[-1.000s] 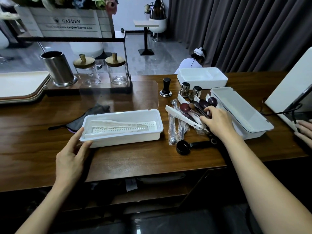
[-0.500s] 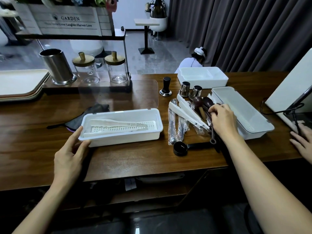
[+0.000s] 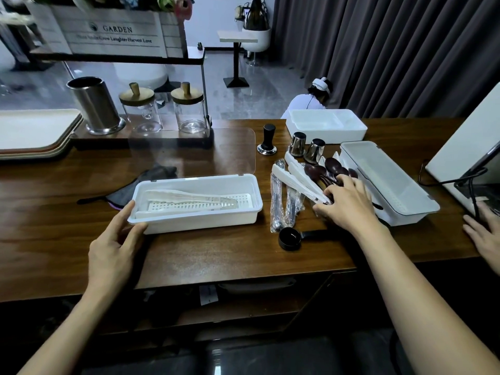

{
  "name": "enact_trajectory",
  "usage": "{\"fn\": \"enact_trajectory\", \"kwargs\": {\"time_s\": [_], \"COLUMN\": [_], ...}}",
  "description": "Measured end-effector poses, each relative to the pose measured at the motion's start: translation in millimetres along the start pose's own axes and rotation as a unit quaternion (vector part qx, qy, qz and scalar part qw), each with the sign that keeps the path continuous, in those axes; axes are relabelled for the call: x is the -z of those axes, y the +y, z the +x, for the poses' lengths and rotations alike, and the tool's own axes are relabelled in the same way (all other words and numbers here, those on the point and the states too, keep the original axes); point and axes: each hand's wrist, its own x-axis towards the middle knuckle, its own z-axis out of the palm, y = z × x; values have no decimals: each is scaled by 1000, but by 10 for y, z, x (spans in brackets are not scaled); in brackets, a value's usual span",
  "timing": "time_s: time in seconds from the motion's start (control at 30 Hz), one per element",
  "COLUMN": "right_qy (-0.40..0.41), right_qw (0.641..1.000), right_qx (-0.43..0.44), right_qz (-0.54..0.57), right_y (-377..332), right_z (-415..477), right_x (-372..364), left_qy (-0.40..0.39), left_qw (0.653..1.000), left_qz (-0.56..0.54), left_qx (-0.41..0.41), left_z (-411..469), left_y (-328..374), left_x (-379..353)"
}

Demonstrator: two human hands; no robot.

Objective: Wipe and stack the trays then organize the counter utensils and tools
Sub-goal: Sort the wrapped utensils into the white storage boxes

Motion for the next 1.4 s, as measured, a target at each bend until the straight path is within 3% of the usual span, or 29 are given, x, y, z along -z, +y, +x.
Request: {"fn": "enact_trajectory", "kwargs": {"time_s": [0.23,0.4,0.6,1.07,1.4], "right_qy": [4,-6,18,150,110], "right_qw": [1000,998,995,985,967], "right_qx": [-2,-38,-72,-30,-3], "right_qz": [29,-47,-60,75,228], "right_y": [-64,-182,-315,-304,-347], "right_z": [89,153,167,47,20], "right_x": [-22,-76,-121,34,251], "left_qy": [7,4,6,2,4], "left_qw": [1000,1000,1000,1000,1000], "left_qz": [-10,-10,-10,-16,-12], "left_qx": [2,2,0,2,-4], "left_z": [-25,-25,-16,-15,-26], "left_y": [44,28,23,40,60], "left_x": [0,1,-4,-4,0]}}
